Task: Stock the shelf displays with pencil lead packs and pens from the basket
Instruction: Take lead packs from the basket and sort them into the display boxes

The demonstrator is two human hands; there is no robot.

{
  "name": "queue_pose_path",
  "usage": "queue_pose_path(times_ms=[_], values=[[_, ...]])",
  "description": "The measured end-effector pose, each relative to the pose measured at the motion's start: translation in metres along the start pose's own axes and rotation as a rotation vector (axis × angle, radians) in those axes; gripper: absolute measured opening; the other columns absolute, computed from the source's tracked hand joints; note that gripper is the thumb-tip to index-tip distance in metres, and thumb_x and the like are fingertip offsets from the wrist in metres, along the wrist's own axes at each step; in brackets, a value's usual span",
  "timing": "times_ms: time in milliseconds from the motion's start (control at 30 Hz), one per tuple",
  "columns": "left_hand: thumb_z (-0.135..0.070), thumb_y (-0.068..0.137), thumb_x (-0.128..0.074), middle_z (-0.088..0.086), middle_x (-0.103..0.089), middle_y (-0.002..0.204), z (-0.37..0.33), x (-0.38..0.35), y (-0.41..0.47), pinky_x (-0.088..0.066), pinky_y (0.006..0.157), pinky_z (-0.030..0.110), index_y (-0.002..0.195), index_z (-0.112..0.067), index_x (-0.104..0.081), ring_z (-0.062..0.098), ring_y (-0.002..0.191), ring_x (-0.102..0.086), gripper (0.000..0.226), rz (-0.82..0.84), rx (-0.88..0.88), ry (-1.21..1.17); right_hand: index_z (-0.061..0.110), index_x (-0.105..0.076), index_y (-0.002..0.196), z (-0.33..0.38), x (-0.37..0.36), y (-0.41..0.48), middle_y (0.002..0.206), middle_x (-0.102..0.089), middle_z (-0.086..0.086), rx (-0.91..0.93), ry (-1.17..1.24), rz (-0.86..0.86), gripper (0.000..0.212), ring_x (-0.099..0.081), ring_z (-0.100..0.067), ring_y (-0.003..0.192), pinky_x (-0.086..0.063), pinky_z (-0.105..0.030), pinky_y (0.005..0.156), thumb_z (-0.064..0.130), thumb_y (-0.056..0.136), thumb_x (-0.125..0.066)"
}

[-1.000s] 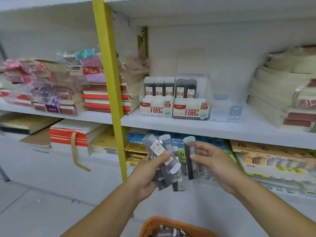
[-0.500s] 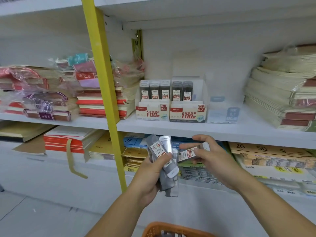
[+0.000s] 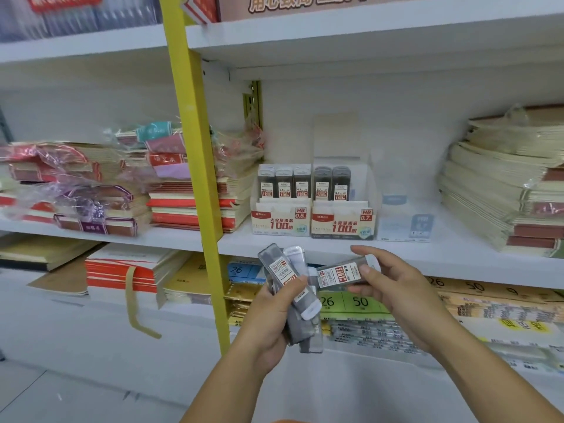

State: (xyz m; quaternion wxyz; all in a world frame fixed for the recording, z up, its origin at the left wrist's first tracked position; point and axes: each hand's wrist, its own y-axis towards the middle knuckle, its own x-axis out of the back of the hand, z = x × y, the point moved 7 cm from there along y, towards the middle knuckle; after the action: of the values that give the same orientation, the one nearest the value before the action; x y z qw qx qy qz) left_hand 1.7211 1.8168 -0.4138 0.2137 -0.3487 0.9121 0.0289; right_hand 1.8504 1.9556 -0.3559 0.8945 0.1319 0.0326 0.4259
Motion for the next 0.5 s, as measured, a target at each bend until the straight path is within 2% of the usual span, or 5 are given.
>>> queue_pose_path(times_ms=[100, 233, 300, 400, 500], values=[[-0.035, 0.062, -0.081, 0.012, -0.078, 0.101, -0.021, 0.004, 0.008, -0.059, 0.064, 0.034, 0.103, -0.025, -0.076, 0.02, 0.079, -0.075, 0.042, 0.001, -0.051, -0.07, 0.044, -0.068, 0.103, 0.046, 0.003, 0.013, 0.095, -0.075, 0.016, 0.183, -0.112, -0.123, 0.032, -0.073, -0.01, 0.079, -0.054, -0.012, 0.064, 0.014, 0.093, -0.061], [-0.035, 0.069, -0.074, 0.013, -0.077, 0.106, -0.048, 0.011, 0.022, -0.06, 0.067, 0.034, 0.091, -0.032, -0.08, 0.022, 0.091, -0.075, 0.023, 0.05, -0.138, -0.108, 0.039, -0.053, 0.096, 0.121, -0.003, 0.054, 0.086, -0.074, 0.012, 0.449, -0.364, -0.224, 0.024, -0.068, 0.002, 0.077, -0.053, -0.019, 0.062, 0.019, 0.091, -0.065], [-0.037, 0.066, -0.075, 0.011, -0.077, 0.107, -0.055, 0.02, 0.03, -0.06, 0.07, 0.035, 0.095, -0.031, -0.079, 0.022, 0.092, -0.076, 0.029, 0.023, -0.162, -0.106, 0.035, -0.047, 0.09, 0.149, -0.014, 0.082, 0.084, -0.07, 0.013, 0.538, -0.535, -0.248, 0.025, -0.065, 0.004, 0.075, -0.052, -0.018, 0.062, 0.021, 0.089, -0.068], [-0.043, 0.054, -0.082, 0.008, -0.078, 0.107, -0.064, 0.032, 0.038, -0.058, 0.071, 0.037, 0.113, -0.025, -0.069, 0.023, 0.092, -0.076, 0.063, -0.018, -0.204, -0.078, 0.031, -0.05, 0.094, 0.162, -0.043, 0.125, 0.087, -0.065, 0.016, 0.58, -0.845, -0.144, 0.019, -0.063, 0.0, 0.08, -0.051, -0.022, 0.068, 0.023, 0.09, -0.067], [-0.046, 0.054, -0.082, 0.005, -0.078, 0.105, -0.068, 0.036, 0.045, -0.059, 0.072, 0.038, 0.115, -0.026, -0.065, 0.025, 0.091, -0.077, 0.067, -0.015, -0.218, -0.05, 0.03, -0.048, 0.095, 0.153, -0.065, 0.157, 0.09, -0.063, 0.008, 0.601, -1.103, -0.032, 0.019, -0.06, -0.013, 0.082, -0.047, -0.026, 0.066, 0.025, 0.091, -0.065]])
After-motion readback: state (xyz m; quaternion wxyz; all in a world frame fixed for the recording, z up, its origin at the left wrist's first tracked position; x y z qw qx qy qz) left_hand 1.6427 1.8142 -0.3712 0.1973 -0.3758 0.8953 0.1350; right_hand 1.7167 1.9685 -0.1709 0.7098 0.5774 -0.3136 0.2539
